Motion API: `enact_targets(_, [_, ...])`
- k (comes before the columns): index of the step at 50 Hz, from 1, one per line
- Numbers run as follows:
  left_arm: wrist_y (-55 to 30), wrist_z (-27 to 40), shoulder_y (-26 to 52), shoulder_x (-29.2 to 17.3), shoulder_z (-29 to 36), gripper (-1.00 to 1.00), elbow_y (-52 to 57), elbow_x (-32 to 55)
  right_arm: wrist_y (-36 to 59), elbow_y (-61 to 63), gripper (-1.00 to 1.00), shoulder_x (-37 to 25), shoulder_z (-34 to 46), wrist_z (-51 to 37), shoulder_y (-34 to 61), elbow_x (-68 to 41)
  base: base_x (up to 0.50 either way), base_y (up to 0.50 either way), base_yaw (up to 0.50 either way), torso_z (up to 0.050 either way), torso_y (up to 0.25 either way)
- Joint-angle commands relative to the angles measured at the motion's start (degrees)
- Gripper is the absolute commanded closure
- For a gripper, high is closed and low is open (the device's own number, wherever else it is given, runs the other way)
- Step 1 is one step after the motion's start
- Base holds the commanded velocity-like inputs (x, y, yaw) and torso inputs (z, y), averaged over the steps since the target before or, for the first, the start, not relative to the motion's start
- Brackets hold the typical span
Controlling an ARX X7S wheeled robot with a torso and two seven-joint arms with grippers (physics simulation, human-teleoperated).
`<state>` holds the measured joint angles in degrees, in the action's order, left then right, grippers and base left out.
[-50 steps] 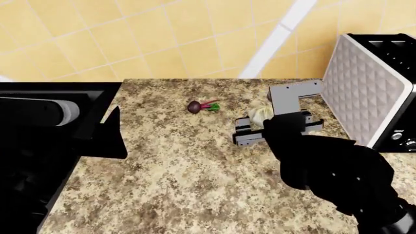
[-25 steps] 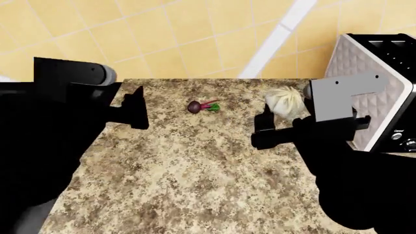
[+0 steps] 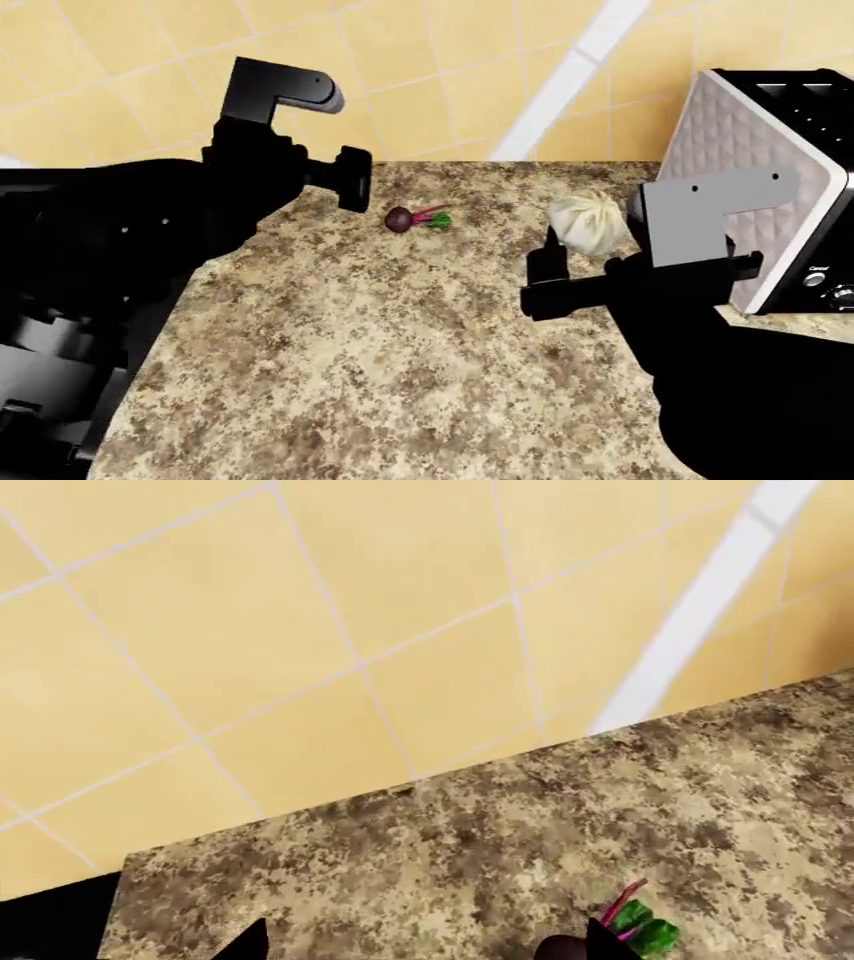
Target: Place both pans onto different burners. Then place the beet and the dumpling on different pans.
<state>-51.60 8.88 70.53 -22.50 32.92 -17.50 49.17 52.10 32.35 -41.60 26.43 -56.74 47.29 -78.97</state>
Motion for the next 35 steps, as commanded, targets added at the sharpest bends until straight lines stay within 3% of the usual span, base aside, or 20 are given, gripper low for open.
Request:
enact_targets(1, [2.53, -6.65, 3.48, 4.59, 5.07, -1.0, -9.81, -3.81, 0.37, 0.11, 1.0, 0.17, 0.08, 0.73, 0.0, 1.12, 0.0, 0.0, 0.0, 0.0, 0.0])
enact_targets(17, [4.07, -10.56, 3.3, 7.87, 7.58, -1.0, -14.17, -4.56, -0.1, -0.46, 1.0, -0.06, 0.01, 1.1, 0.04, 1.45, 0.0, 0.0, 0.0, 0.0, 0.0])
enact_targets(35, [10.51, -14.39, 4.85, 13.08, 10.04, -1.0, -27.32, -8.45, -1.48, -1.02, 1.0, -0.24, 0.0, 2.22, -1.33, 2.42, 0.0, 0.0, 0.0, 0.0, 0.0])
